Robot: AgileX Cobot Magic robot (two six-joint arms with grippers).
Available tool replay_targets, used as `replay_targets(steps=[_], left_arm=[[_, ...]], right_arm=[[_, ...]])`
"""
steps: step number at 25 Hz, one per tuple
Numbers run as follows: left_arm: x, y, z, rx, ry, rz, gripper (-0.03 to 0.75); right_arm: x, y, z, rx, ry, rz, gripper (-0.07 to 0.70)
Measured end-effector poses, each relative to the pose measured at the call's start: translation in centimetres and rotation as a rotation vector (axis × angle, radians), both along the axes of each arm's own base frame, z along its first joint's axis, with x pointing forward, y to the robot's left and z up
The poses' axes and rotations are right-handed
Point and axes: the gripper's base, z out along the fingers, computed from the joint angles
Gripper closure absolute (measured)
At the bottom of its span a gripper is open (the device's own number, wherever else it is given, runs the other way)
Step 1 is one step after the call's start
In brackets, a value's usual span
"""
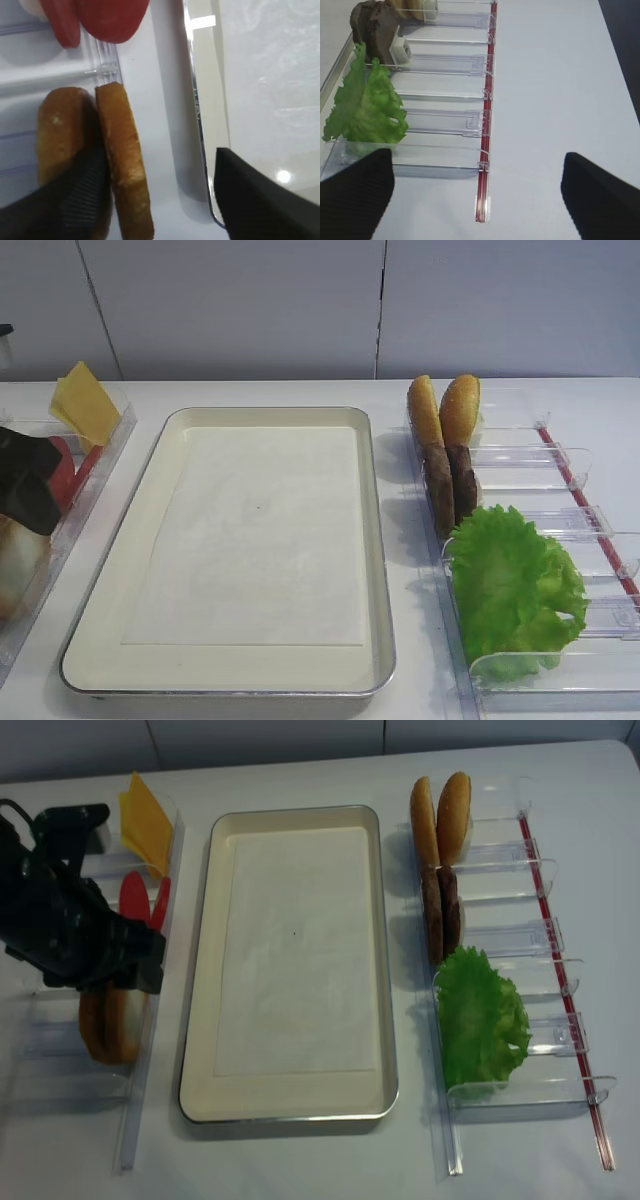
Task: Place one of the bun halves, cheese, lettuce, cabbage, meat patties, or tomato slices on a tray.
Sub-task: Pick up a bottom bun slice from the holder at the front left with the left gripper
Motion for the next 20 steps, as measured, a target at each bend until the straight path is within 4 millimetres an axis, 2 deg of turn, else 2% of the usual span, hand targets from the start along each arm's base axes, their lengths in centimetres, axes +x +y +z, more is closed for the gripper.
replay_targets(steps=[7, 15, 20], left_arm=[[-0.12, 0.03, 0.02, 0.004, 0.014, -0.004, 0.416], [-0.12, 0.07, -0.04, 0.01, 0.019, -0.006, 0.485], [0.13, 0.05, -0.56, 0.011, 0.044, -0.006, 0.498]], right_arm=[[0.0, 0.0, 0.0, 0.0, 0.0, 0.0, -0.062], [0.0, 0.0, 0.0, 0.0, 0.0, 0.0, -0.062], [0.0, 0.0, 0.0, 0.0, 0.0, 0.0, -0.062]])
